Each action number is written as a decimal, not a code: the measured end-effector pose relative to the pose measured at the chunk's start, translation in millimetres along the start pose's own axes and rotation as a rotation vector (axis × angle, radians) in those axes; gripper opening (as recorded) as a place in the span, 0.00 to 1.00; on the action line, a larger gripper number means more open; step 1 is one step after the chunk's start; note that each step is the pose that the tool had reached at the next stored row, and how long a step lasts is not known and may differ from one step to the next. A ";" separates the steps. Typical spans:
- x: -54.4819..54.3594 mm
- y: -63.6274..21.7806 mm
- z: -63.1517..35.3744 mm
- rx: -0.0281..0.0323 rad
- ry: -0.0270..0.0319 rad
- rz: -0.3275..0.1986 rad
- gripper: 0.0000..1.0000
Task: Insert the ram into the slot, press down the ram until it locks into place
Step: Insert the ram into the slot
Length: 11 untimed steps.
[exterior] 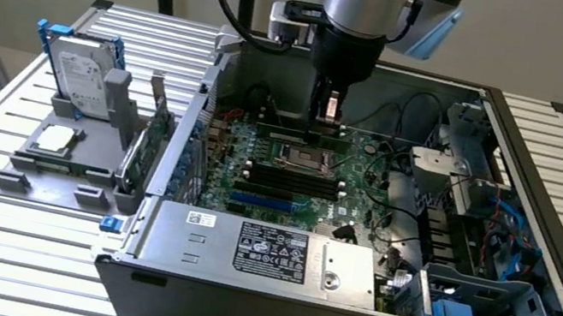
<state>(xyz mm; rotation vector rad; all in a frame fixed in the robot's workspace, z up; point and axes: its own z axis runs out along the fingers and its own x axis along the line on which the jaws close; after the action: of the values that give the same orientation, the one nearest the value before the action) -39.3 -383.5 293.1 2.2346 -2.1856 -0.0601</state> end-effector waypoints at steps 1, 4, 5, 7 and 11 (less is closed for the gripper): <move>0.2 -0.2 1.8 -0.0001 0.0001 0.000 0.13; 1.3 -0.8 7.2 0.0000 0.0000 0.000 0.13; 2.0 -1.0 9.1 0.0000 -0.0001 0.000 0.13; 3.7 -1.3 12.6 0.0000 0.0000 0.001 0.13; 7.8 -1.5 18.7 -0.0001 0.0002 0.003 0.13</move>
<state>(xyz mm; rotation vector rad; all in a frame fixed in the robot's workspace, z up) -38.4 -391.0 274.2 2.2315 -2.1884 -0.0600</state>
